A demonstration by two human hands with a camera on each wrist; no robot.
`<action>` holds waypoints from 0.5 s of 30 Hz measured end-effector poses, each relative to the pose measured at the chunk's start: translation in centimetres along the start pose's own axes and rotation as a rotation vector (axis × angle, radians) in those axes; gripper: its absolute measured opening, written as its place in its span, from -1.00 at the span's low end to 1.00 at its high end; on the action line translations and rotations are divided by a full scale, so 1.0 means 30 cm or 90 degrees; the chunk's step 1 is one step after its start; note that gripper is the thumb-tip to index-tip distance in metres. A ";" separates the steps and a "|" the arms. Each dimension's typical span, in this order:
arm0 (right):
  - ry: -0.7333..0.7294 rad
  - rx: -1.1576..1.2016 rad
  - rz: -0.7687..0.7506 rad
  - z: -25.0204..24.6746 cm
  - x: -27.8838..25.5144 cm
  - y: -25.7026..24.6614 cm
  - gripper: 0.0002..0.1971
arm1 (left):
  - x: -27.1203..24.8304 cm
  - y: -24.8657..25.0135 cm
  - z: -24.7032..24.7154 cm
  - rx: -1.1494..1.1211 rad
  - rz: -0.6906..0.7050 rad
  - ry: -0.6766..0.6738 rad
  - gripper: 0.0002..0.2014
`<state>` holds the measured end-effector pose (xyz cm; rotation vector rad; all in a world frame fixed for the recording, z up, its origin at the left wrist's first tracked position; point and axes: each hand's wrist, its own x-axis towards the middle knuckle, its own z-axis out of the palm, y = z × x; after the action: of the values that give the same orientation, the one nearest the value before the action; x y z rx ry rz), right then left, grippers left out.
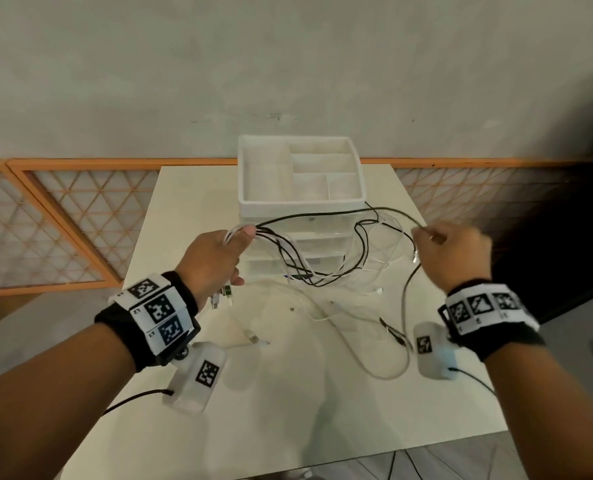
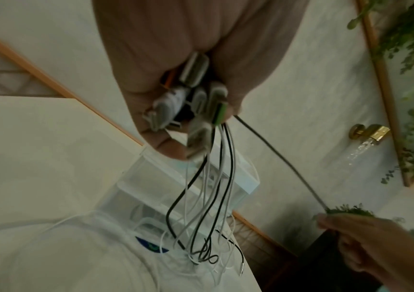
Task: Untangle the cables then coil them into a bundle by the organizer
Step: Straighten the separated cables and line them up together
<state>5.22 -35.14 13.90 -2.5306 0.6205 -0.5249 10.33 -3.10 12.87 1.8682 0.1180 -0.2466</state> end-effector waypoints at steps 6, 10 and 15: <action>0.031 0.098 0.037 -0.089 0.107 -0.021 -0.63 | 0.010 -0.048 0.003 0.133 -0.018 0.009 -0.49; 0.009 0.391 -0.033 -0.095 0.116 -0.133 -0.68 | 0.002 -0.062 0.039 0.155 -0.030 -0.059 -0.58; 0.022 0.391 -0.052 -0.064 0.151 -0.163 -0.85 | 0.010 -0.055 0.045 0.123 -0.045 -0.085 -0.74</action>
<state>9.67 -34.31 19.15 -1.9708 0.3025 -0.6700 10.14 -3.87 10.87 2.0347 0.0696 -0.4439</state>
